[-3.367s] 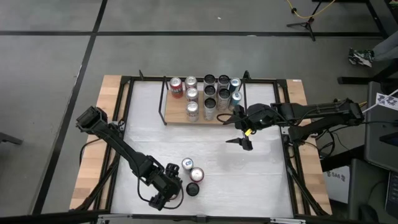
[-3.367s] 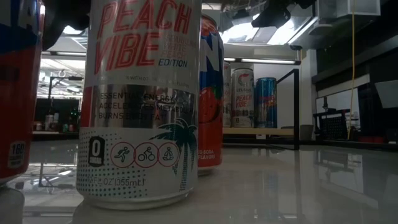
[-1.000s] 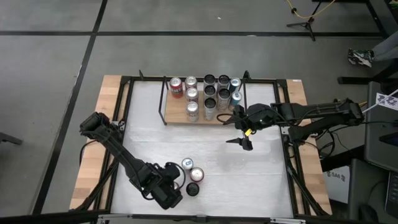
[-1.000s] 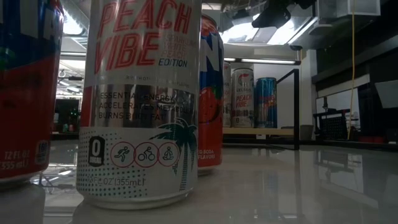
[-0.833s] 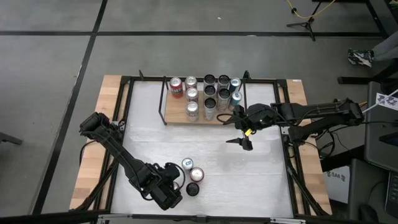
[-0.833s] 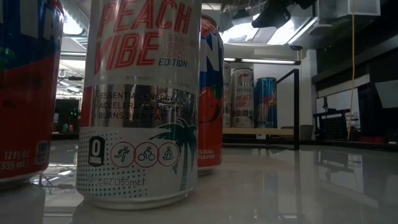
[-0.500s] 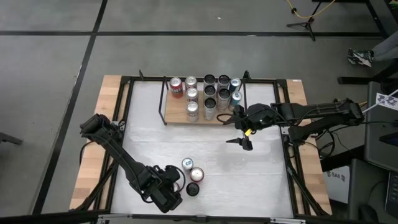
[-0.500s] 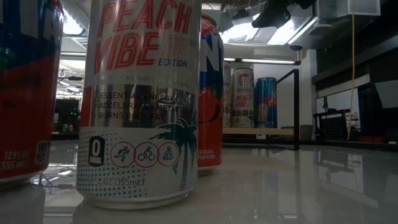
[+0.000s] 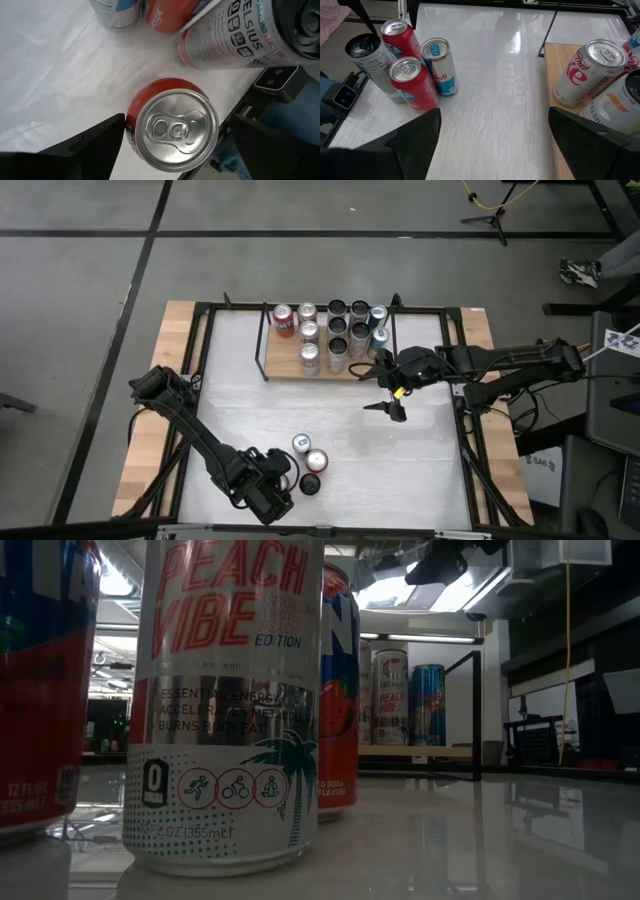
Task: Place canned beverage on shelf
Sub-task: Put the red soda can onto the shelf aligned with the other red soda can
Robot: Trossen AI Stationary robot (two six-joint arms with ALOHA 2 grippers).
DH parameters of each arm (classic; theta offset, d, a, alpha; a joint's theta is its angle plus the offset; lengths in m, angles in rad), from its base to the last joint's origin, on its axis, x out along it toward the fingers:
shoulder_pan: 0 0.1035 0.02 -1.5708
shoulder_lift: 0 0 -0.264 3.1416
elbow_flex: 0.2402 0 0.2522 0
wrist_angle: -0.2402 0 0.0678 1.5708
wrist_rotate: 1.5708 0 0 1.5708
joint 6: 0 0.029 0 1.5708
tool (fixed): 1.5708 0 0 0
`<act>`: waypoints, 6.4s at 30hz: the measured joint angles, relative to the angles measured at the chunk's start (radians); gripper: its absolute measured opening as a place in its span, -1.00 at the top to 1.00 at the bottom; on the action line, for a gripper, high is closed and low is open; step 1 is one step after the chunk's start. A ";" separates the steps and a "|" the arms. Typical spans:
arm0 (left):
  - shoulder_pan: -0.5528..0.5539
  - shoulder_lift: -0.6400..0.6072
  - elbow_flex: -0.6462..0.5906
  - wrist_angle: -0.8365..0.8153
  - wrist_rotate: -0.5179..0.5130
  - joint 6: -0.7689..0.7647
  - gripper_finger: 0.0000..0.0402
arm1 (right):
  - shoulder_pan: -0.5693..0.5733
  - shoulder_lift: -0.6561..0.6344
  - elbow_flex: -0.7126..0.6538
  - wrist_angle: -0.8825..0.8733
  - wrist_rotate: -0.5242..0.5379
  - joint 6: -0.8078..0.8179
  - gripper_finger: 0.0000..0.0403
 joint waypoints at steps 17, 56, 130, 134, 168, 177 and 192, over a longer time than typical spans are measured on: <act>0.001 0.114 -0.004 0.018 0.139 0.058 -0.76 | 0.000 0.000 0.000 -0.005 0.000 0.000 -0.80; 0.043 0.114 -0.004 0.077 0.130 0.022 -0.60 | 0.000 0.000 0.000 -0.005 0.000 0.000 -0.80; 1.096 -0.301 -0.199 -0.131 0.232 1.553 -0.50 | 0.000 0.000 0.000 -0.004 0.000 0.000 -0.80; 1.134 -0.301 -0.246 -0.095 0.267 1.555 -0.50 | 0.000 0.000 0.000 -0.004 0.000 0.000 -0.80; 1.137 -0.302 -0.304 -0.002 0.261 1.578 -0.50 | 0.000 0.000 0.000 -0.004 0.001 -0.010 -0.80; 1.129 -0.299 -0.276 -0.003 0.265 1.578 -0.50 | 0.000 0.000 0.000 -0.004 0.001 -0.010 -0.80; 1.128 -0.295 -0.275 -0.006 0.264 1.574 -0.50 | 0.000 0.000 0.000 -0.004 0.001 -0.010 -0.80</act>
